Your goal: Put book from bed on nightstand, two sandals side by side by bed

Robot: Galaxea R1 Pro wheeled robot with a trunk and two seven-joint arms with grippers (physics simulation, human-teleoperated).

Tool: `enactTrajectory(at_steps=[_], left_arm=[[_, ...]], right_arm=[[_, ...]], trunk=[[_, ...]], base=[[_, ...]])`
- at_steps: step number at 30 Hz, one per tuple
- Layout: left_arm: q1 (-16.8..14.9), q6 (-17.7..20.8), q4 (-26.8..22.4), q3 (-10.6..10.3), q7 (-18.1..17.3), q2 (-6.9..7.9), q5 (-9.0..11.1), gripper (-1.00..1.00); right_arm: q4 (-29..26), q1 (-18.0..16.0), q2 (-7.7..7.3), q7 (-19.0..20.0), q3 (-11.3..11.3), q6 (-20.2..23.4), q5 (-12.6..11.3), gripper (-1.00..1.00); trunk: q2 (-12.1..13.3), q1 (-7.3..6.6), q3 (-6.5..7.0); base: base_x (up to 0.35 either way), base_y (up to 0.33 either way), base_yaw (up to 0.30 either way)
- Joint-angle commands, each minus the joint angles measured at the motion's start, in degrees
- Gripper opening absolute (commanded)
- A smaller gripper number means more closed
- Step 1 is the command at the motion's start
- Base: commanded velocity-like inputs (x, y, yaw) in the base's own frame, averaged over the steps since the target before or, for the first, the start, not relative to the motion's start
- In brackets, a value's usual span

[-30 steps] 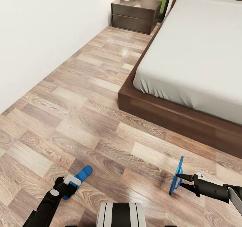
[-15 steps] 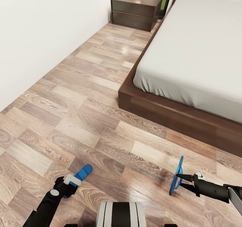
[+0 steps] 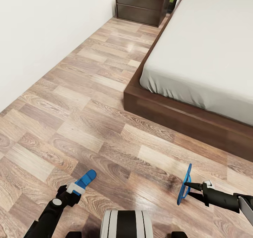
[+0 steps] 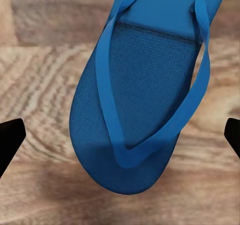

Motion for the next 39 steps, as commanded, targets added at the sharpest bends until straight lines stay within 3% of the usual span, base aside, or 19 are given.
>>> enactTrajectory(at_steps=[1,34,39], left_arm=[[-0.01,0.14,-0.11,0.13,-0.46,-0.03,-0.5,1.0],[-0.01,0.17,-0.1,0.13,-0.44,-0.03,-0.47,1.0],[-0.01,0.22,-0.07,0.13,-0.46,-0.08,-0.42,1.0]], right_arm=[[0.01,-0.02,0.0,0.22,-0.06,0.21,0.1,-1.0],[-0.03,-0.02,0.0,0.22,-0.06,0.12,0.1,-1.0],[-0.03,-0.02,0.01,0.21,-0.06,0.12,0.1,-1.0]], trunk=[[-0.01,-0.01,-0.03],[-0.01,-0.01,-0.03],[-0.08,0.12,-1.14]], base=[[0.0,0.0,0.0],[0.055,-0.02,0.0],[0.0,0.0,0.0]])
